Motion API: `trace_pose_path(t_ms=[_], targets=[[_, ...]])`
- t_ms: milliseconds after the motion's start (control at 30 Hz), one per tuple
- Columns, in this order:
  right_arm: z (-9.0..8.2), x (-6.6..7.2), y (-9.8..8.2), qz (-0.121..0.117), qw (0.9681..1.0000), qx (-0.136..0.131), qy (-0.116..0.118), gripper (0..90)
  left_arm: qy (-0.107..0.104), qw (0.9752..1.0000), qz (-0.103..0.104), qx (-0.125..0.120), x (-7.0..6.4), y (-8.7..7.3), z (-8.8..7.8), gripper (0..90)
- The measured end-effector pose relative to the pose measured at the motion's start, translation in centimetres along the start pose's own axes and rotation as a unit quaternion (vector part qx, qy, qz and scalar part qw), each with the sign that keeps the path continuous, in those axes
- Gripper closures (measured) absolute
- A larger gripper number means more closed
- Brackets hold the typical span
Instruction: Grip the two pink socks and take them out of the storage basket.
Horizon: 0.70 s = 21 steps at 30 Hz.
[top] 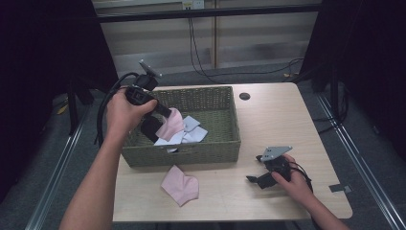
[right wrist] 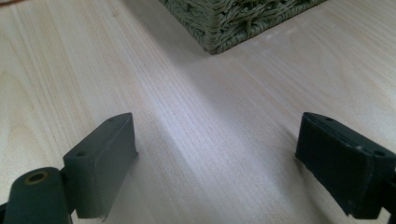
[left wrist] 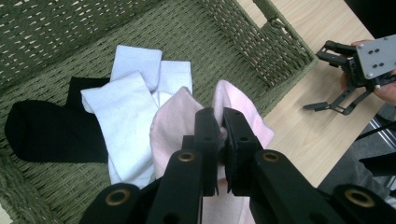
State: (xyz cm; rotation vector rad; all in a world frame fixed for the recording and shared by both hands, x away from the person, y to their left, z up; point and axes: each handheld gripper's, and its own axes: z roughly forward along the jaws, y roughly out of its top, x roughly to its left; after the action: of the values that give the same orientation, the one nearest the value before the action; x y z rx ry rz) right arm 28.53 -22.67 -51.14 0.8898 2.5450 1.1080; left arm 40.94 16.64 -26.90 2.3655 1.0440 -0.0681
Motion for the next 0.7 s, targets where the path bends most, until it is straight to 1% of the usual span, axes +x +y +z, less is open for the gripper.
trace_pose_path(t_ms=[33,67,133,167,200,267,300,367,500,533,567,633,700], targets=[[0.0,0.0,0.0,0.0,1.0,0.0,0.0,11.3,-0.002,1.0,-0.001,0.0,-0.1,-0.1,-0.1,85.0],[0.0,0.0,0.0,0.0,1.0,0.0,0.0,11.3,-0.003,1.0,0.004,-0.001,-0.2,-0.2,-0.2,85.0],[0.0,0.0,0.0,0.0,1.0,0.0,0.0,11.2,-0.003,1.0,0.001,-0.003,-0.4,-0.2,-0.3,85.0],[0.0,0.0,0.0,0.0,1.0,0.0,0.0,11.3,-0.006,1.0,0.005,-0.004,-0.5,-0.3,-0.4,85.0],[0.0,0.0,0.0,0.0,1.0,0.0,0.0,11.2,-0.008,1.0,0.005,-0.003,-0.6,-0.3,-0.5,85.0],[0.0,0.0,0.0,0.0,1.0,0.0,0.0,11.2,-0.007,0.9999,0.011,-0.006,-1.0,-0.5,-0.8,85.0],[0.0,0.0,0.0,0.0,1.0,0.0,0.0,11.2,-0.007,0.9999,0.011,-0.006,-1.0,-0.5,-0.8,84.9],[0.0,0.0,0.0,-0.001,1.0,0.0,0.0,11.2,-0.011,0.9998,0.016,-0.005,-1.4,-0.7,-1.1,84.9],[0.0,0.0,0.0,0.0,1.0,0.0,0.0,11.3,-0.012,0.9996,0.024,-0.007,-2.1,-1.2,-1.5,84.9],[0.0,0.0,0.0,0.0,1.0,0.0,0.0,11.2,-0.013,0.9995,0.029,-0.009,-2.4,-1.3,-1.7,84.8],[0.0,0.0,0.0,0.0,1.0,0.0,0.0,11.2,-0.013,0.9995,0.028,-0.011,-2.6,-1.4,-1.7,84.8],[0.0,0.0,0.0,-0.001,1.0,0.0,0.0,11.2,-0.017,0.9992,0.035,-0.012,-3.0,-1.7,-1.9,84.7],[0.0,0.0,0.0,-0.001,1.0,0.0,0.0,11.2,-0.02,0.9991,0.037,-0.011,-3.1,-1.9,-1.9,84.7]])
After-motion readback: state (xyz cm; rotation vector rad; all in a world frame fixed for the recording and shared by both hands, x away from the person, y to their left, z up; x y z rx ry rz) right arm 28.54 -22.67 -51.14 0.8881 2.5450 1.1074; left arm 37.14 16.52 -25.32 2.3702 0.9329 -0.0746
